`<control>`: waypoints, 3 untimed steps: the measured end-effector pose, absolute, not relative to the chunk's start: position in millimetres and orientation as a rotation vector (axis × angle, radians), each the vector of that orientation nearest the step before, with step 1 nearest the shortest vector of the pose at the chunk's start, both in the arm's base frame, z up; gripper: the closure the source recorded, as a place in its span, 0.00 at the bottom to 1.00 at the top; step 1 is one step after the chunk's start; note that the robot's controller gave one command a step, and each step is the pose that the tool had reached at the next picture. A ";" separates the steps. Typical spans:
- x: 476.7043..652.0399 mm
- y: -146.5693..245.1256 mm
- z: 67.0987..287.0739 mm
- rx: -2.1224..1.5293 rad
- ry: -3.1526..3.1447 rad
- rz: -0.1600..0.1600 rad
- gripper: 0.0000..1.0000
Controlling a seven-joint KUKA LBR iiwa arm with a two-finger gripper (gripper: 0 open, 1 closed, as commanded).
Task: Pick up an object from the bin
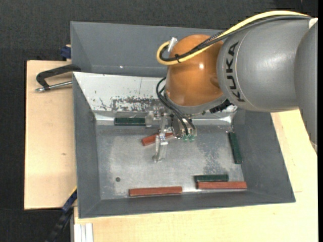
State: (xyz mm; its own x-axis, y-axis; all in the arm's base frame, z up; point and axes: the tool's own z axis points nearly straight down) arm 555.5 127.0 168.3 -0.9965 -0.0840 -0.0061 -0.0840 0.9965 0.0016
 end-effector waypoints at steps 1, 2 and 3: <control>560.0 94.7 121.6 0.187 3.134 0.003 0.00; 577.1 87.8 130.0 0.362 3.117 0.003 0.00; 588.1 70.8 102.5 -0.106 3.136 0.002 0.00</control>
Offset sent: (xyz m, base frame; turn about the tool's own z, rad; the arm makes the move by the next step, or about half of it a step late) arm 0.0421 -0.0473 -0.0180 -0.0245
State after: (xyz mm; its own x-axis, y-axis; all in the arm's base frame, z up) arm 588.1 70.8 102.5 -0.9977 -0.0675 -0.0036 -0.0675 0.9977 0.0009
